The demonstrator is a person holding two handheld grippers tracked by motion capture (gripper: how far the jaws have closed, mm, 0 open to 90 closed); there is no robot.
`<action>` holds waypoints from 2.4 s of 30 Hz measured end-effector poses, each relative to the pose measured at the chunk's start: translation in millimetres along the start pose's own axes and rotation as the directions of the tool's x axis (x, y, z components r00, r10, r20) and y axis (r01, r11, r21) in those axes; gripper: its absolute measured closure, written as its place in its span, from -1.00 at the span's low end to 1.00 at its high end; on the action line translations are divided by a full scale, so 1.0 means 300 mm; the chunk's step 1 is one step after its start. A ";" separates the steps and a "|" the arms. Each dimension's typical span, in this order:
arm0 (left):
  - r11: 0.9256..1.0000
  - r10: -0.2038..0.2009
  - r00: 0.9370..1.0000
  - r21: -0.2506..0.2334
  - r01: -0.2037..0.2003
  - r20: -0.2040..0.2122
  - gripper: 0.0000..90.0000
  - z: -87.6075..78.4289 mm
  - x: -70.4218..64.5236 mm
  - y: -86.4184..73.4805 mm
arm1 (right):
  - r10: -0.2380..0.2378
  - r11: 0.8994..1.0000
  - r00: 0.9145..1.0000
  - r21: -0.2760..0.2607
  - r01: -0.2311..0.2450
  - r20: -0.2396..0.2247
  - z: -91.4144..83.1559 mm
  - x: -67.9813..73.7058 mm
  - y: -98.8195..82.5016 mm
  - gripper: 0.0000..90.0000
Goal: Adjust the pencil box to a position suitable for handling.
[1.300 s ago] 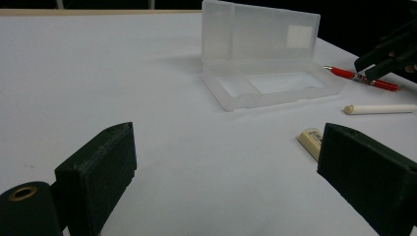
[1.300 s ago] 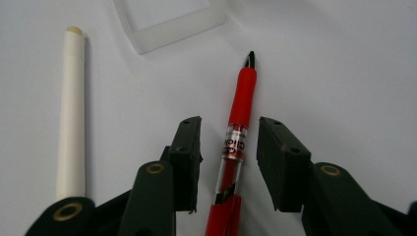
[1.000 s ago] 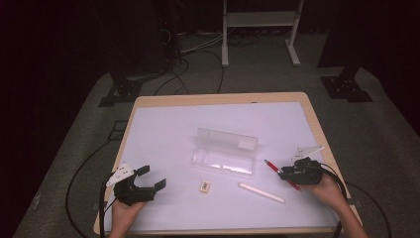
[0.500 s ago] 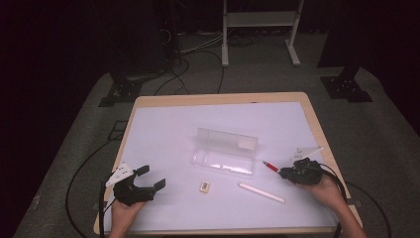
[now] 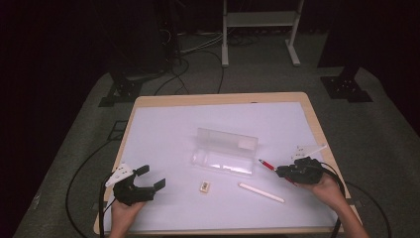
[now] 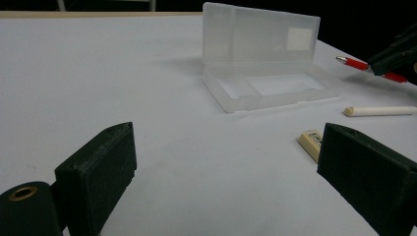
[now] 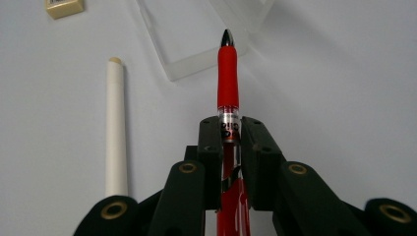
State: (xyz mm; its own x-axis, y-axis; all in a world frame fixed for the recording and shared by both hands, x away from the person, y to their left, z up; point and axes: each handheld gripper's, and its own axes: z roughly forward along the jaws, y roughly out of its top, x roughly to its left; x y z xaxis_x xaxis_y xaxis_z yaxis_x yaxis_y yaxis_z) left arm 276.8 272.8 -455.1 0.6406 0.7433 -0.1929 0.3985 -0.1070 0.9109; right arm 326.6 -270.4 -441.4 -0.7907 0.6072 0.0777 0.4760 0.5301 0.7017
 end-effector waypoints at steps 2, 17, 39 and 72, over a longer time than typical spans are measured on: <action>1.000 0.001 1.000 0.000 -0.001 -0.001 -0.84 -0.002 0.002 0.000 | -0.003 1.000 1.000 -0.012 0.003 -0.003 -0.005 0.004 0.013 0.75; 1.000 -0.003 1.000 -0.002 0.003 -0.003 -0.84 -0.004 0.004 0.000 | -0.061 0.998 0.998 -0.031 0.060 -0.031 -0.019 0.027 0.133 0.75; 1.000 -0.003 1.000 -0.004 0.003 -0.002 -0.84 -0.007 0.007 0.000 | -0.142 0.989 0.988 -0.041 0.139 -0.060 -0.009 0.068 0.268 0.75; 1.000 -0.003 1.000 -0.011 0.003 -0.001 -0.84 -0.011 0.008 0.002 | -0.206 0.978 0.973 -0.038 0.203 -0.101 0.039 0.107 0.384 0.75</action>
State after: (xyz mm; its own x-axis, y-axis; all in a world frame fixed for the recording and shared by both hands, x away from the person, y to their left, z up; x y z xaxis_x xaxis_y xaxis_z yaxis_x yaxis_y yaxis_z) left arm 276.5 276.8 -453.6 0.6387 0.7442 -0.1953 0.3931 -0.0974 0.9143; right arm 360.6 -183.1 -366.3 -0.9066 0.4220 0.0030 0.2906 0.6192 0.7295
